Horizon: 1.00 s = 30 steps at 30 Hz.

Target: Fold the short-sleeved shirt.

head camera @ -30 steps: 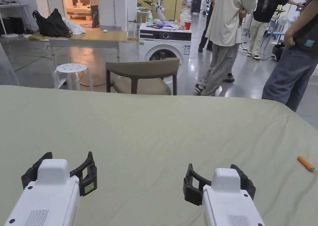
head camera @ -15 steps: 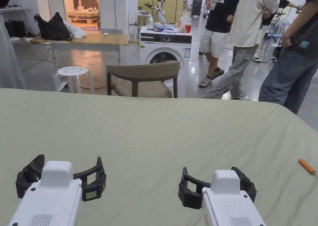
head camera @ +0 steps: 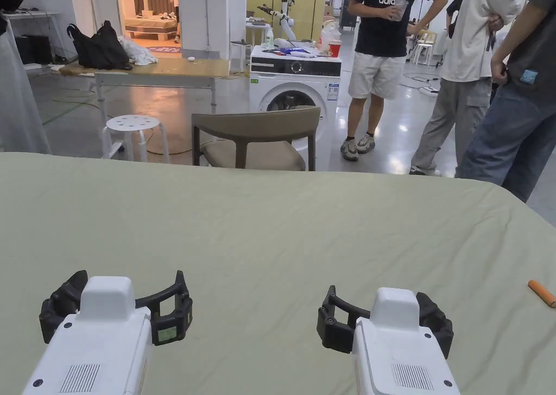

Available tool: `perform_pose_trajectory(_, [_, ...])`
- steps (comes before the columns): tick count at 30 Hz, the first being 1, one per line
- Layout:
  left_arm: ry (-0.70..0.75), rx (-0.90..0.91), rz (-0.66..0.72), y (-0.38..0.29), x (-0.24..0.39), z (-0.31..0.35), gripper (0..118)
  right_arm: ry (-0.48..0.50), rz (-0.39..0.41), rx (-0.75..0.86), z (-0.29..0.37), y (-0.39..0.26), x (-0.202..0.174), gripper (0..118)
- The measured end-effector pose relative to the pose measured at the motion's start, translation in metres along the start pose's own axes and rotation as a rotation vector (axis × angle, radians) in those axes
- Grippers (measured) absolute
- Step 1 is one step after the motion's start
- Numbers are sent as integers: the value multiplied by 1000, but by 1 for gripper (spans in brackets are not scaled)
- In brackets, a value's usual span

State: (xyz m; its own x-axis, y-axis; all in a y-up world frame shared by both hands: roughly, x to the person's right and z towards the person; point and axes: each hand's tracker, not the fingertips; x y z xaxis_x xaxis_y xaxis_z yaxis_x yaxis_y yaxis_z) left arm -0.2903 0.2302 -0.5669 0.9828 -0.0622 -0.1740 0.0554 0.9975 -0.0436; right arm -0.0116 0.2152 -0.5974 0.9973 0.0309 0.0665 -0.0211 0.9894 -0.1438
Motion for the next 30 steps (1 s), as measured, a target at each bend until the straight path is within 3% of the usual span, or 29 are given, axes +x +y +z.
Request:
perform_pose_trajectory(2, [-9,-4,3,0,-1,0,115,-9,-71,-36,-3,2,2,116])
perform_pose_trajectory(14, [-11,-31,-10,-3,-9,-6,115,-68,-184,-177,-13,15,8,116])
perform_pose_trajectory(30, [2,-37,16,2,-18,-6,115,-10,-145,-188,-10,26,-8,116])
